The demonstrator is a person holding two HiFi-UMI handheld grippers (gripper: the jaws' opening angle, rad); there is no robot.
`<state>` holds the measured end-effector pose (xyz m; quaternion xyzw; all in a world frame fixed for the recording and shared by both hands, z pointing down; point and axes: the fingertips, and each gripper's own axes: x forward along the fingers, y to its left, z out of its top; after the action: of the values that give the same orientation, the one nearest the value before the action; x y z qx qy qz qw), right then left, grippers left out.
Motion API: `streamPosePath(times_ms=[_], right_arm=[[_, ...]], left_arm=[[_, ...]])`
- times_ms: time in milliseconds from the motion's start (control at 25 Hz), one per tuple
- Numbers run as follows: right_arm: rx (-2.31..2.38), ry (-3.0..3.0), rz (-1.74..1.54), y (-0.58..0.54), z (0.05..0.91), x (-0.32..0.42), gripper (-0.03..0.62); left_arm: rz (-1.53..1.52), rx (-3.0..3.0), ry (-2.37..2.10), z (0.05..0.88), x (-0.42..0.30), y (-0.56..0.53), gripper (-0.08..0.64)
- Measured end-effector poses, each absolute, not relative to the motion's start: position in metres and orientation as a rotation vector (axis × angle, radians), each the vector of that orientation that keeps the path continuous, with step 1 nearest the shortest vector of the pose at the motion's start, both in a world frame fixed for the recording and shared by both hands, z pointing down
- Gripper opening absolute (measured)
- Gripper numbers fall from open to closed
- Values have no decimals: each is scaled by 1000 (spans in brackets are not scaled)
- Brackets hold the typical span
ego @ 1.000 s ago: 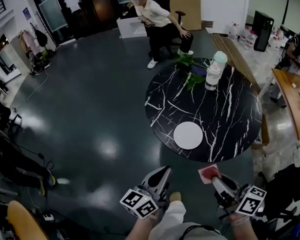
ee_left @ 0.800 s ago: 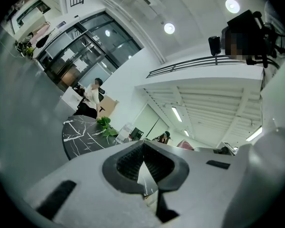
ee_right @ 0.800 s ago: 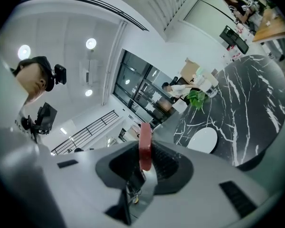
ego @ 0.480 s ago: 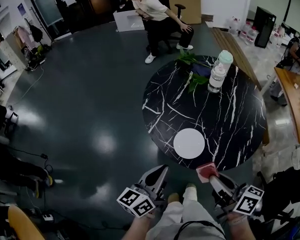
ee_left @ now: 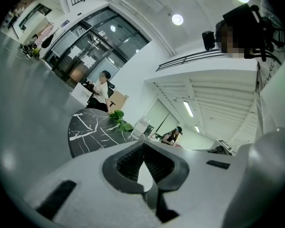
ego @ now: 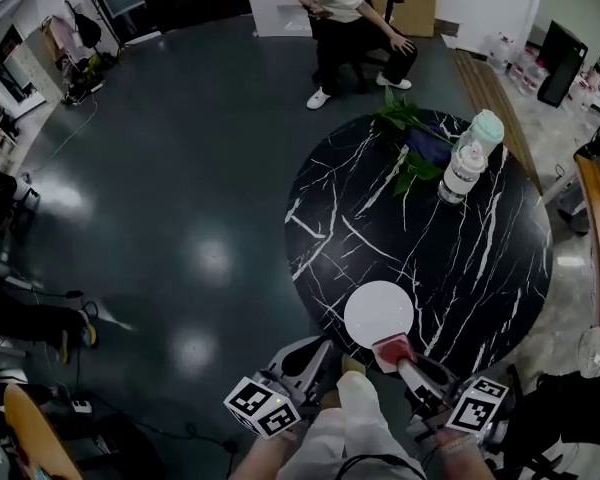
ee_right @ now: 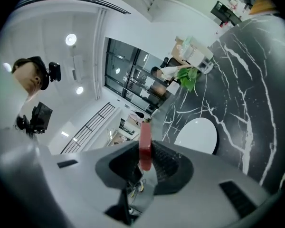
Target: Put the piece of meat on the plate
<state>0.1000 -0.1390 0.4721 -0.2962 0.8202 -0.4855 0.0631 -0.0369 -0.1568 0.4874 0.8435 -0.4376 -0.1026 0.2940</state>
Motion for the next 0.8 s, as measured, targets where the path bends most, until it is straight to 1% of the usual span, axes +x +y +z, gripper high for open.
streamPosePath(times_ms=[520, 800], right_arm=[[-895, 2502, -1739, -203, 551, 79, 78], [-949, 2551, -1849, -214, 580, 70, 78]], left_arm=[[-299, 2152, -1321, 536, -59, -222, 8], [-325, 2115, -1318, 552, -62, -224, 8]])
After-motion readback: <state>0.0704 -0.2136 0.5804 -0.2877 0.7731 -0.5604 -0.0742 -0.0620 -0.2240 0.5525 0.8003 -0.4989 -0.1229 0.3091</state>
